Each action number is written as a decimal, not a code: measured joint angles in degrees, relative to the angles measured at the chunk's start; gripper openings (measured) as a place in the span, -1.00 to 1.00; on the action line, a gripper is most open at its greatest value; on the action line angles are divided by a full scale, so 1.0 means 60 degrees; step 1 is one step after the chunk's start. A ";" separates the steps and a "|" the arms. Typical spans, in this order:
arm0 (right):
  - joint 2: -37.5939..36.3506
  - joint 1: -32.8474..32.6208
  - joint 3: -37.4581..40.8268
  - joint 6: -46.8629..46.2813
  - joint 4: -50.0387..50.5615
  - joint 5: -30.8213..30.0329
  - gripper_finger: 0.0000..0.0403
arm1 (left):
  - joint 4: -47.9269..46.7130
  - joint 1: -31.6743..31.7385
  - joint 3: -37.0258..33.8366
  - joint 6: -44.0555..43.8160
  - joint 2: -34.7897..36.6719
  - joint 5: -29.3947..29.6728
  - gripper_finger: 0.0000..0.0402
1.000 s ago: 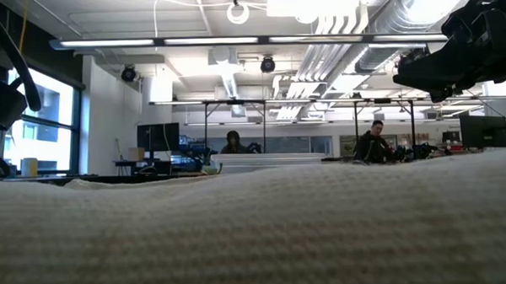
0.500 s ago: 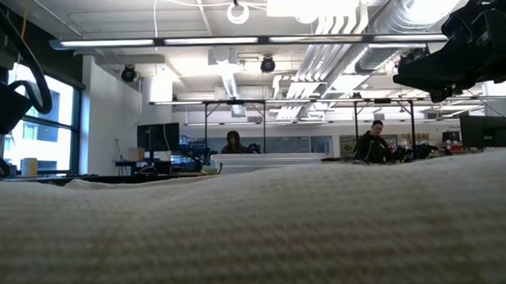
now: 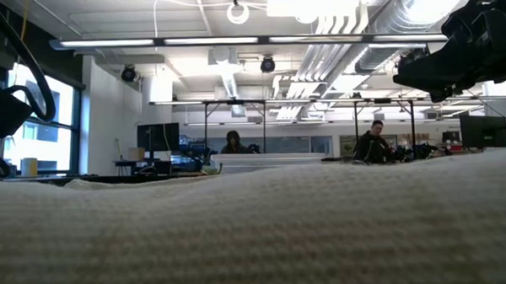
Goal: Pick and placing Produce into tupperware
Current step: Put the red cherry into the transparent bin
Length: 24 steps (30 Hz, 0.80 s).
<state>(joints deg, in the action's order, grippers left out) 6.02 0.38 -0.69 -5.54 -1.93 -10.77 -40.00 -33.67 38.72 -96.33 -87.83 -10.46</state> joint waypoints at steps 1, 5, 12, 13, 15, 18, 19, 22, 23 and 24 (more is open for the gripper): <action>0.0000 0.0000 0.0000 0.0004 0.0000 -0.0003 -0.42 | -0.0023 0.0000 -0.0004 -0.0013 -0.0001 -0.0048 -0.20; 0.0000 0.0000 0.0000 0.0000 -0.0001 -0.0002 -0.42 | -0.0014 -0.0002 -0.0011 -0.0371 -0.0005 -0.0205 -0.20; 0.0000 0.0000 0.0000 0.0001 -0.0001 -0.0003 -0.42 | 0.0341 -0.0080 -0.0055 -0.0776 0.0003 -0.0168 -0.20; 0.0001 0.0000 -0.0002 0.0002 0.0000 -0.0001 -0.42 | 0.0341 -0.0081 -0.0055 -0.0815 0.0003 -0.0173 -0.20; 0.0002 0.0000 0.0000 0.0001 -0.0001 -0.0003 -0.42 | 0.0340 -0.0084 -0.0058 -0.0909 0.0003 -0.0253 -0.20; 0.0000 0.0000 -0.0002 0.0004 0.0000 -0.0003 -0.42 | 0.0410 -0.0084 -0.0068 -0.0951 0.0000 -0.0441 -0.20; 0.0003 0.0000 0.0000 0.0001 0.0000 -0.0001 -0.42 | 0.0449 -0.0084 -0.0069 -0.0961 -0.0001 -0.0495 -0.20; 0.0002 0.0000 -0.0001 0.0001 -0.0003 -0.0001 -0.42 | 0.0594 -0.0084 -0.0076 -0.1032 -0.0001 -0.0621 -0.20; 0.0001 0.0000 -0.0002 0.0001 0.0000 -0.0002 -0.42 | 0.0630 -0.0084 -0.0075 -0.1034 -0.0001 -0.0662 -0.20; 0.0001 0.0000 -0.0002 0.0000 -0.0002 -0.0001 -0.42 | 0.0657 -0.0084 -0.0073 -0.1067 -0.0005 -0.0699 -0.20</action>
<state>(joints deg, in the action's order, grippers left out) 6.03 0.38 -0.70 -5.54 -1.95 -10.77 -36.06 -34.17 38.28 -102.73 -87.85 -14.65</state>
